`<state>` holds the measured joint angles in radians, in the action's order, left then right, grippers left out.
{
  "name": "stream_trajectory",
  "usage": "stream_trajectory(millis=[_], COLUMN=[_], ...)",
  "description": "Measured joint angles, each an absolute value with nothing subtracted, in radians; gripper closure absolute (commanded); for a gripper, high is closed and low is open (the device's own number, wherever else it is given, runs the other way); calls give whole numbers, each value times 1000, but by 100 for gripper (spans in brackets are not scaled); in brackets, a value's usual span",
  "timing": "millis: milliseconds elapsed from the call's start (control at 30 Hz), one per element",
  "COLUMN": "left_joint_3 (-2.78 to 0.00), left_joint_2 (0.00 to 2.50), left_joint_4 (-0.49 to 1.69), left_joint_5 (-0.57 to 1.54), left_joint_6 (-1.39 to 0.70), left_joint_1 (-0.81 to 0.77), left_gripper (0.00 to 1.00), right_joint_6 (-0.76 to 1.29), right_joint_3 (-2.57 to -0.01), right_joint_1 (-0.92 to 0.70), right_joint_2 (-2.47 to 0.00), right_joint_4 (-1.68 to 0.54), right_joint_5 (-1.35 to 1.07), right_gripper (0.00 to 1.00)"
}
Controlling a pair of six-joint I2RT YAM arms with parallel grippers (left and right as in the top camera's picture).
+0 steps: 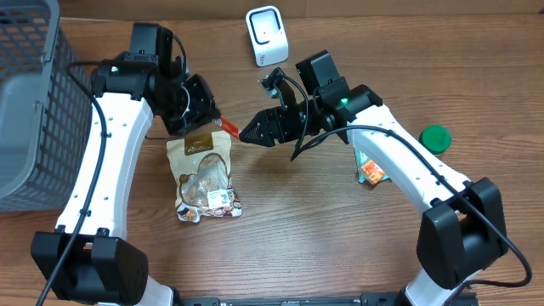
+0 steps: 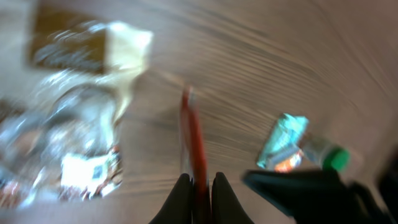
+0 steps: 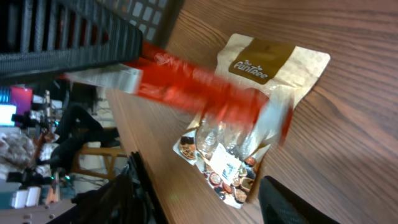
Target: Scan the item barcode
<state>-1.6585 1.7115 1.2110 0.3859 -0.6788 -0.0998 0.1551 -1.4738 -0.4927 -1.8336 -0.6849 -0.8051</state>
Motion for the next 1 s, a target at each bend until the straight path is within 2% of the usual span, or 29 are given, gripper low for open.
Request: stream_trajectory(millis=[167,333,567,633,733,867,1000], left_joint_3=[-1658,-1658,-1658,-1658,-1658,-1658,-1658], left_joint_2=[1711,1711,1711,1712,1719,1745,1778], left_joint_4=[1283,1283,1283,1283,1283,1258,1196], left_joint_5=[275,233,189,163,117,61,30], left_joint_6=[-886,-953,-886,-848,-814,-789,-765], left_joint_1=[-100,-100,-113,-130,-154,-166,-164], left_gripper=[96,95,68,44,27,21,25], right_joint_6=[104,88,82,91,108,117,122], right_joint_3=[-1474,-1474,-1474,-1474,-1474,-1474,-1474], right_joint_1=[-524,-601,-651,-650,-648,-648,-649], right_joint_2=[-1797,-1741,-1739,-1739,-1739,-1739,-1741], right_joint_4=[-726,-781,-846,-848,-842,-806,-776], right_joint_5=[-685,-462,-293,-264,-223,-182,-165], right_gripper=[34,32,31,30,31,36,39])
